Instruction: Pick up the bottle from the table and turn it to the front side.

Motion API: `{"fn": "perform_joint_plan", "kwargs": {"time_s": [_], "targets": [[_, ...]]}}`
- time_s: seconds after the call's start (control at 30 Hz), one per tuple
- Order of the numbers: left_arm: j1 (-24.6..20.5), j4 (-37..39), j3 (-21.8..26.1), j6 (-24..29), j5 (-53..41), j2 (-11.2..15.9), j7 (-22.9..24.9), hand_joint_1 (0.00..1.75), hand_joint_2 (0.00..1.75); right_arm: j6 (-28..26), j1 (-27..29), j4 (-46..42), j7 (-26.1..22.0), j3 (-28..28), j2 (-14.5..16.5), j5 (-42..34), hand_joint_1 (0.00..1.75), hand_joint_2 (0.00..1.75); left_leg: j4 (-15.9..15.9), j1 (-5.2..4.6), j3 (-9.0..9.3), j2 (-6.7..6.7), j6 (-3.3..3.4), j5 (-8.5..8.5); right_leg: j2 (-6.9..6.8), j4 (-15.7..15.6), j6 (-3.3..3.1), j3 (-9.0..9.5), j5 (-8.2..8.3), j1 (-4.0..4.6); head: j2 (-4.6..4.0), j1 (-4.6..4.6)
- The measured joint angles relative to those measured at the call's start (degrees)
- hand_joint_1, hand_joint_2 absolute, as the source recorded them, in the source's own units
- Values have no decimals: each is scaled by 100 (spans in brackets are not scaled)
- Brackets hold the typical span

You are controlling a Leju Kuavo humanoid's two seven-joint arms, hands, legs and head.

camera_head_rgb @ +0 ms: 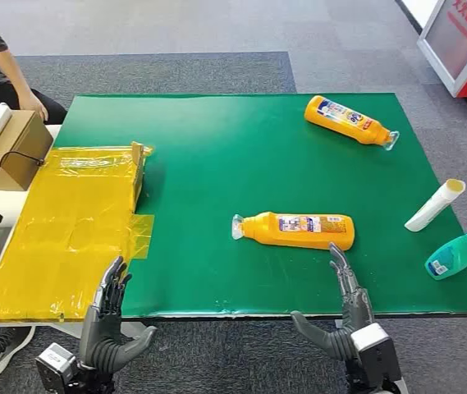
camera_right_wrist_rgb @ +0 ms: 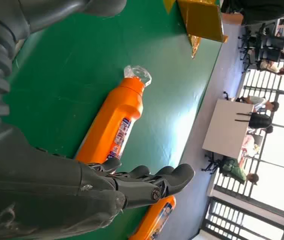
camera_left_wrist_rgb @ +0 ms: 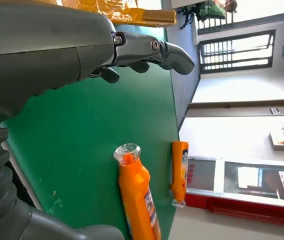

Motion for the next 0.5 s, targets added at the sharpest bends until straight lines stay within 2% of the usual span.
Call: {"fn": "perform_joint_plan", "kwargs": {"time_s": [0.5], "targets": [[-1,0,40,-46,-13,1,0,0,175,-59,20,-29,14,6,-11,100,0,175,0,0,0,0,0,0,0,0,0,0,0,0,0,0]]}}
